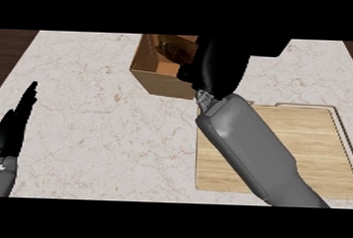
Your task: Pick the sweet potato from the tray and place it in the cardboard box
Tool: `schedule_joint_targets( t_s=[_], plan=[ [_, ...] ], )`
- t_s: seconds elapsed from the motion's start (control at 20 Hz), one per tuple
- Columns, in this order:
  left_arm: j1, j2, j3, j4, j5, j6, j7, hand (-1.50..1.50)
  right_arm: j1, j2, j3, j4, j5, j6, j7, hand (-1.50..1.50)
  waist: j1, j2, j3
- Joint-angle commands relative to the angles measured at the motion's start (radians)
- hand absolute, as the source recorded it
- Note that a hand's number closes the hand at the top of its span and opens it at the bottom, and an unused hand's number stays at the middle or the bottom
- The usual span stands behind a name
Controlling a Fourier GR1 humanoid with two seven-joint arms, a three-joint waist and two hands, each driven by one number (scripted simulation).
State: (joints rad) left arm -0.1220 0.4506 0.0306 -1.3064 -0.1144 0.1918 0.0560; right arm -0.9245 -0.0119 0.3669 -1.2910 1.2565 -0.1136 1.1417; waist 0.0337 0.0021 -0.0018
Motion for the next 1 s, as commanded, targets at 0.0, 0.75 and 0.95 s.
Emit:
schedule_joint_targets(
  t_s=[0.0,0.75,0.95],
  plan=[
    [-0.007,-0.021,-0.016,-0.01,-0.011,0.004,0.003,0.0,-0.084,0.011,-0.045,0.123,-0.045,-0.156,0.174,1.5,0.02,0.008,0.001],
    [-0.043,-0.005,-0.001,-0.032,-0.009,-0.027,0.045,0.0,-0.308,0.0,-0.353,0.739,-0.145,-0.407,-0.121,1.5,0.04,0.023,0.002],
    [-0.062,-0.011,-0.012,-0.022,-0.024,-0.023,0.027,0.0,-0.308,0.011,-0.431,0.805,-0.176,-0.513,-0.079,-1.5,0.057,0.037,0.002]
  ],
)
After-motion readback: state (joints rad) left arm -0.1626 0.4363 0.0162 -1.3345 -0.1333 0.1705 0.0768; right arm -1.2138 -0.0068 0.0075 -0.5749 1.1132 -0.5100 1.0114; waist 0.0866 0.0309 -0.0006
